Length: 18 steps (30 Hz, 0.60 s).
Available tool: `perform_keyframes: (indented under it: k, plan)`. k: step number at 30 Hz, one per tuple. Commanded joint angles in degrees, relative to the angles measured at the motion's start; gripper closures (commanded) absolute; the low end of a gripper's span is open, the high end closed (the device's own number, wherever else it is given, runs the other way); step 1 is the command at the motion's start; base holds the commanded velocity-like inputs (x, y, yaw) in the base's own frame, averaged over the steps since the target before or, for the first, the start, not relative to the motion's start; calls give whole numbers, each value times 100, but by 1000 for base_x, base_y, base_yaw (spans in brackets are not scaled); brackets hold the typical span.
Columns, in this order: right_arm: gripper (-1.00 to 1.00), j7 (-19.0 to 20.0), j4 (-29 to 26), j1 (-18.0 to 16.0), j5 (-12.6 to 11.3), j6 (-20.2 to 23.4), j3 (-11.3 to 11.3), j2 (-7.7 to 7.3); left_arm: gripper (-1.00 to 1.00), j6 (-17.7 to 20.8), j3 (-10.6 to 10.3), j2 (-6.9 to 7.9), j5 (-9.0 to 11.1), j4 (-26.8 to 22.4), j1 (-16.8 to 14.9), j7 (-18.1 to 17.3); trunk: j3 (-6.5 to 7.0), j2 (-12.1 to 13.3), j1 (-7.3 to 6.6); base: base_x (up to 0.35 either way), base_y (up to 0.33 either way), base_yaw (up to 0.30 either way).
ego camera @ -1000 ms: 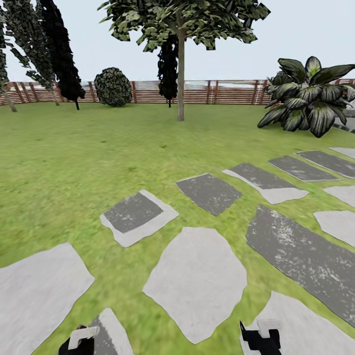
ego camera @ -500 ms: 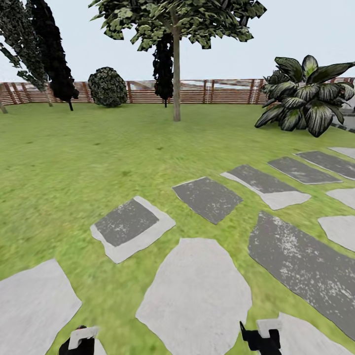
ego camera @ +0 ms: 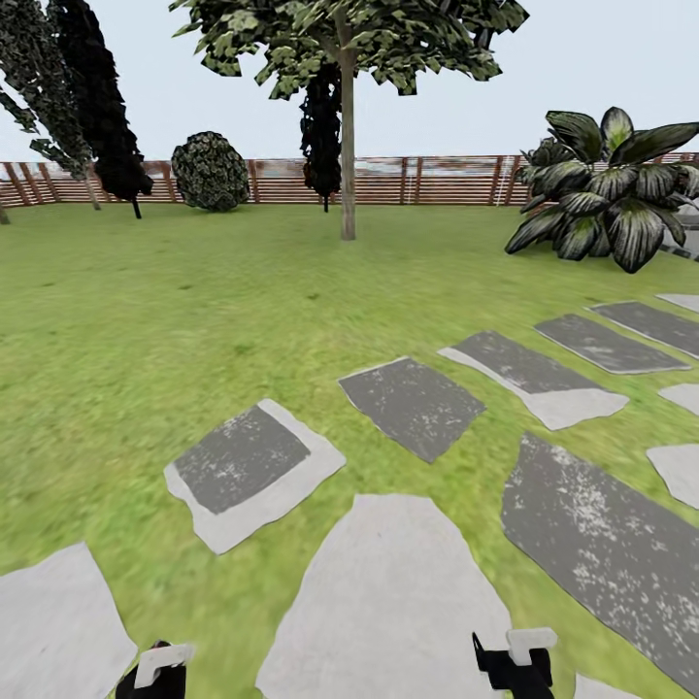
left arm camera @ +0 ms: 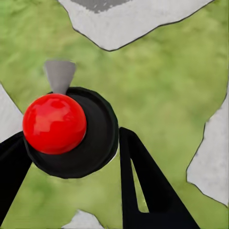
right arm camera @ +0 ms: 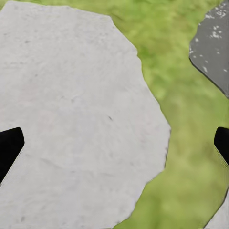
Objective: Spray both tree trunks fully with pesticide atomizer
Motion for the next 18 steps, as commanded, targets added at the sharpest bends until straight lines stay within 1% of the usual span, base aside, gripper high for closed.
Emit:
perform_keyframes:
  k: [1,18]
  plan:
    - [-100,-14,5,-3,33,-14,-2,-1,100,-17,-7,2,36,3,-3,-1,-5,-2,2,339,0,0]
    - [-100,-14,5,-3,33,-16,-2,-1,100,-17,-7,1,35,3,-3,-1,-5,-2,2,339,0,0]
